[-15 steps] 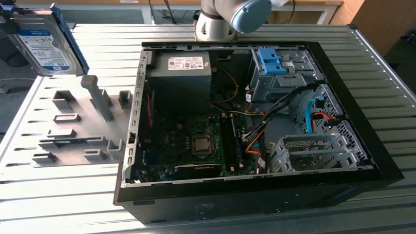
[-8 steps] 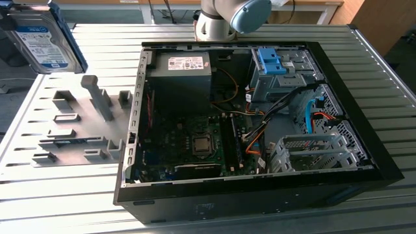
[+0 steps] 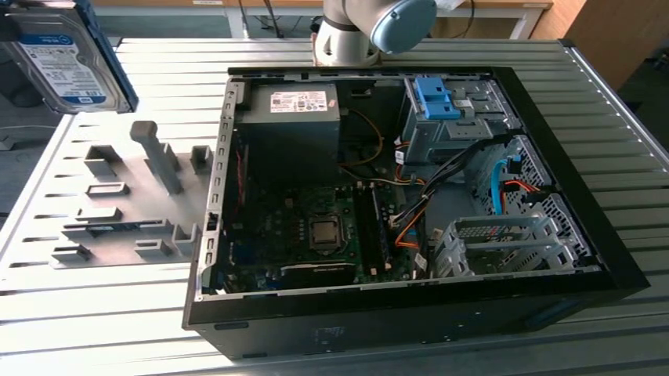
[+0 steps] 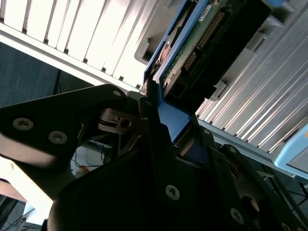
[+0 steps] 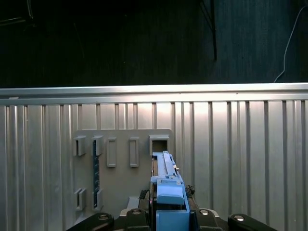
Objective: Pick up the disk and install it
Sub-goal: 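Pick up the disk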
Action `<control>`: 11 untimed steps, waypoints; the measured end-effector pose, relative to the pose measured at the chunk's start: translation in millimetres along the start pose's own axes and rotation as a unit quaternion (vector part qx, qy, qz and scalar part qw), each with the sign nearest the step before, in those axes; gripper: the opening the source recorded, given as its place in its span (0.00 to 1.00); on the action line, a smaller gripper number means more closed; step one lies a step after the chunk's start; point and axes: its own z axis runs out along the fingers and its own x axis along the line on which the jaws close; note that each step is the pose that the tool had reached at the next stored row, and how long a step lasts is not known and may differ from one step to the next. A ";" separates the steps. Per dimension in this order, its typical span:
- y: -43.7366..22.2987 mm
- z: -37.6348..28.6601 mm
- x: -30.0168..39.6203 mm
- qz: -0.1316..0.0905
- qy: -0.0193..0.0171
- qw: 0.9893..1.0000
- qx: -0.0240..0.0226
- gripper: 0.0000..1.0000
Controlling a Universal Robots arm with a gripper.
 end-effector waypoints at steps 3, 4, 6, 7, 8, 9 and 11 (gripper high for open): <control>0.0 -3.9 0.0 0.000 0.000 1.000 0.000 0.36; -0.1 -5.2 0.0 0.000 0.000 1.000 0.000 0.36; -0.1 -7.6 0.0 0.000 0.000 1.000 0.000 0.36; -0.1 -9.0 0.0 0.000 0.000 1.000 0.000 0.36; -0.1 -10.2 0.0 0.000 0.000 1.000 0.000 0.36; -0.2 -11.6 0.0 0.000 0.000 1.000 0.000 0.36; -0.2 -14.0 0.0 0.000 0.000 1.000 0.000 0.36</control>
